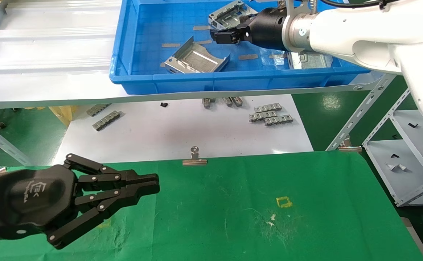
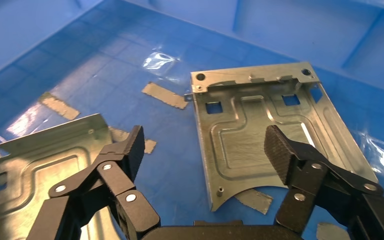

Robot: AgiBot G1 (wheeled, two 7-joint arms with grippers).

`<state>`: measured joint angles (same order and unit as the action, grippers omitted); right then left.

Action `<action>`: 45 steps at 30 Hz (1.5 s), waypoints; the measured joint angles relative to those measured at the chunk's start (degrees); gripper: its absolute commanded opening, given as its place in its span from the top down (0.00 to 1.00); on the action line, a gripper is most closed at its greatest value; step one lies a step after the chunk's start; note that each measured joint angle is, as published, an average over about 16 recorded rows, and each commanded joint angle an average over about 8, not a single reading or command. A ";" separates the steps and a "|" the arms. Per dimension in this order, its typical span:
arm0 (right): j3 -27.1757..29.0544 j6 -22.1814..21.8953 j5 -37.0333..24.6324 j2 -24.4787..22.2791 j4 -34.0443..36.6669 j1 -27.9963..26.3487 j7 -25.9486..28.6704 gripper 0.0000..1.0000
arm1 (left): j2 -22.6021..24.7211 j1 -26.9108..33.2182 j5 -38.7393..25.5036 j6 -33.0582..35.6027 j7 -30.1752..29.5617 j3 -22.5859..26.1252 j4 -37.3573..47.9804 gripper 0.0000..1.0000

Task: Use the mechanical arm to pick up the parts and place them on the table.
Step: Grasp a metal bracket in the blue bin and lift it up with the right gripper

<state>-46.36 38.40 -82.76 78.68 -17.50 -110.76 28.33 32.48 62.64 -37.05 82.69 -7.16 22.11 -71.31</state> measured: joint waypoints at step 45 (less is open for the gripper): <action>-24.02 -12.63 8.07 -1.15 -8.47 -2.47 9.44 1.00 | 0.00 0.00 0.00 0.00 0.00 0.01 0.00 0.00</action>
<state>-70.37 25.76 -74.69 77.53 -25.97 -113.23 37.77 32.48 62.65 -37.04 82.69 -7.15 22.11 -71.31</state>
